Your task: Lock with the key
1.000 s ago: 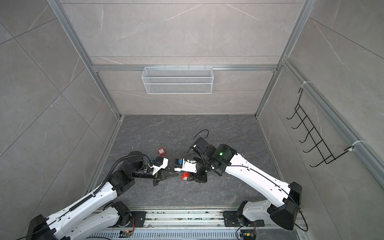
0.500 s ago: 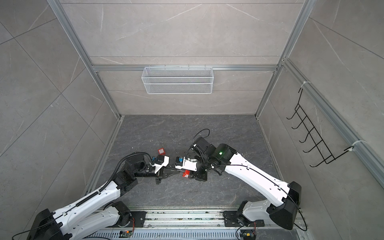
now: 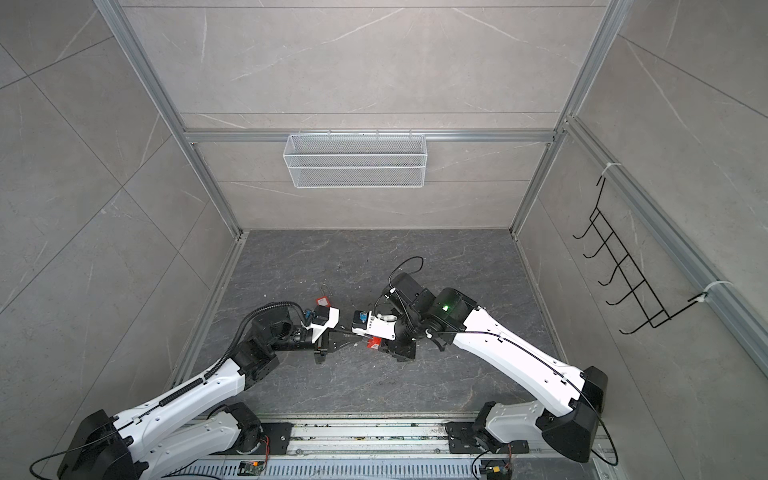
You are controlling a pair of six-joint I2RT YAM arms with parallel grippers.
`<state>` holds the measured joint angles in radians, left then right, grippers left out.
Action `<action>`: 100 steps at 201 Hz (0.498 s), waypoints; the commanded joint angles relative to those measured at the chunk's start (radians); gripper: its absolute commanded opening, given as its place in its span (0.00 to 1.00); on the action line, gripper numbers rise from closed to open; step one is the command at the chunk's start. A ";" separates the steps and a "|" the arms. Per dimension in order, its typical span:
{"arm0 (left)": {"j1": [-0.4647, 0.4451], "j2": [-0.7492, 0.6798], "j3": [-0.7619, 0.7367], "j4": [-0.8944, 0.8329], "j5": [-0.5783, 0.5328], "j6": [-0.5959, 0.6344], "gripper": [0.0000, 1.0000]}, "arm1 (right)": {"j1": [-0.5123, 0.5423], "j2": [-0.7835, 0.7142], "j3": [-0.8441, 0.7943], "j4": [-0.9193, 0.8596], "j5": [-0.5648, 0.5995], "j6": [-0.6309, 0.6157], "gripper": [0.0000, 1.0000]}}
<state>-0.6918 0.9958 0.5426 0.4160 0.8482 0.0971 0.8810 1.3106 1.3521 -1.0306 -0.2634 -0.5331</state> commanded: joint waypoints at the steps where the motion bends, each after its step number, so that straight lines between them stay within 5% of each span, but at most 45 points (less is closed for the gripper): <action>1: -0.008 0.016 0.058 0.030 0.056 -0.045 0.00 | 0.007 -0.035 0.028 0.120 -0.015 -0.016 0.28; 46: 0.007 -0.001 0.070 0.032 0.064 -0.059 0.00 | -0.041 -0.098 0.008 0.074 -0.031 -0.005 0.47; 100: 0.017 -0.003 0.085 0.036 0.077 -0.070 0.00 | -0.105 -0.109 0.058 -0.138 -0.068 -0.005 0.52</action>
<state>-0.6796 1.0092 0.5739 0.4038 0.8761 0.0494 0.7887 1.2102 1.3769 -1.0412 -0.3115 -0.5426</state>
